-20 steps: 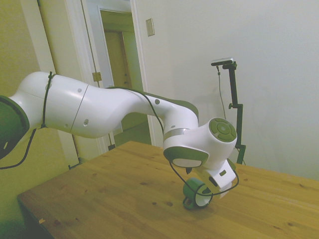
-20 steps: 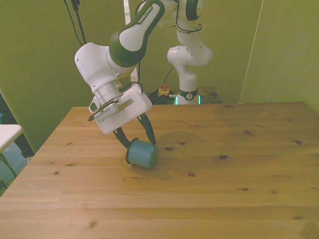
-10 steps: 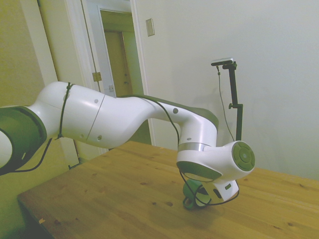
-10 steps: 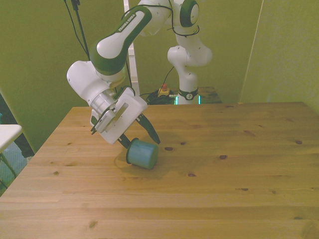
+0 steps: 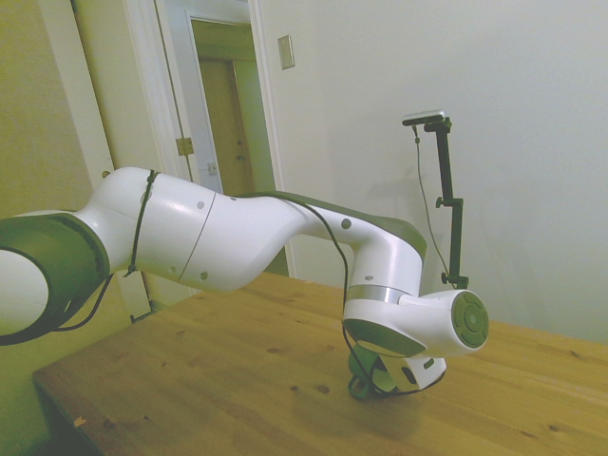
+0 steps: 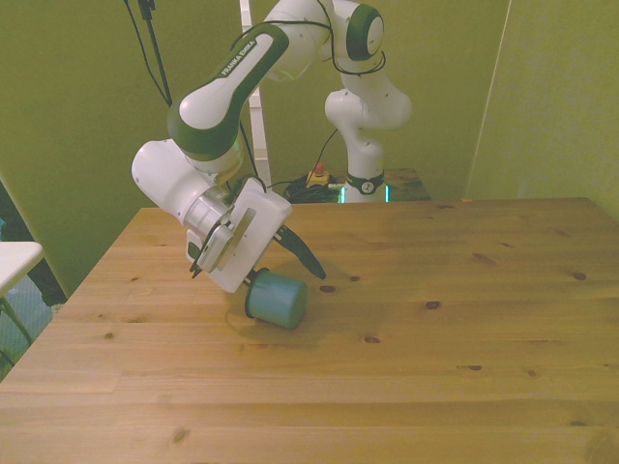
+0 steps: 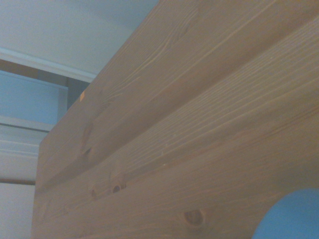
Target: Flip the mug upright
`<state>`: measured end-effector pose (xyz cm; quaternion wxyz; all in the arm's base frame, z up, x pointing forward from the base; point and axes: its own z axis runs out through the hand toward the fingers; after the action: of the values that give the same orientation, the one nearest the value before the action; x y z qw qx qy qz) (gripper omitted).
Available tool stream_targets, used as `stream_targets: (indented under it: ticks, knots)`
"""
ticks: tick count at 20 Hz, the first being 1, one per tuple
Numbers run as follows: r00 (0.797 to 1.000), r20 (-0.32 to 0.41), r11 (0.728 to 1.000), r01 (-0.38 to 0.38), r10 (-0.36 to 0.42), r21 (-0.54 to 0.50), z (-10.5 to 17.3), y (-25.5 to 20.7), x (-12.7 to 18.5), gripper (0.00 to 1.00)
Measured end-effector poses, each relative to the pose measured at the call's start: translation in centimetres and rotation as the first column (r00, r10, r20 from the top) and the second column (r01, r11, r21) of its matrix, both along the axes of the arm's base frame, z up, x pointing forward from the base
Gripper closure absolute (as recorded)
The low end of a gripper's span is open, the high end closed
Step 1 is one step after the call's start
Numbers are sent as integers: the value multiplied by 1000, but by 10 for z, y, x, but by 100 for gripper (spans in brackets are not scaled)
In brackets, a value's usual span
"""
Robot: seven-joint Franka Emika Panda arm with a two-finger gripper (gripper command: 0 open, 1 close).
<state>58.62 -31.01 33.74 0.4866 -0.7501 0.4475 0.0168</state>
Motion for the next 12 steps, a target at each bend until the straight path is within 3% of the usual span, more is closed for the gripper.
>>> stream_targets:
  ticks: [1, 12]
  knots:
    - [1000, 3, 1000, -3, 3, 3, 0, 2, 1, 100]
    - [1000, 12, 1000, -6, 6, 12, 1, 7, 4, 100]
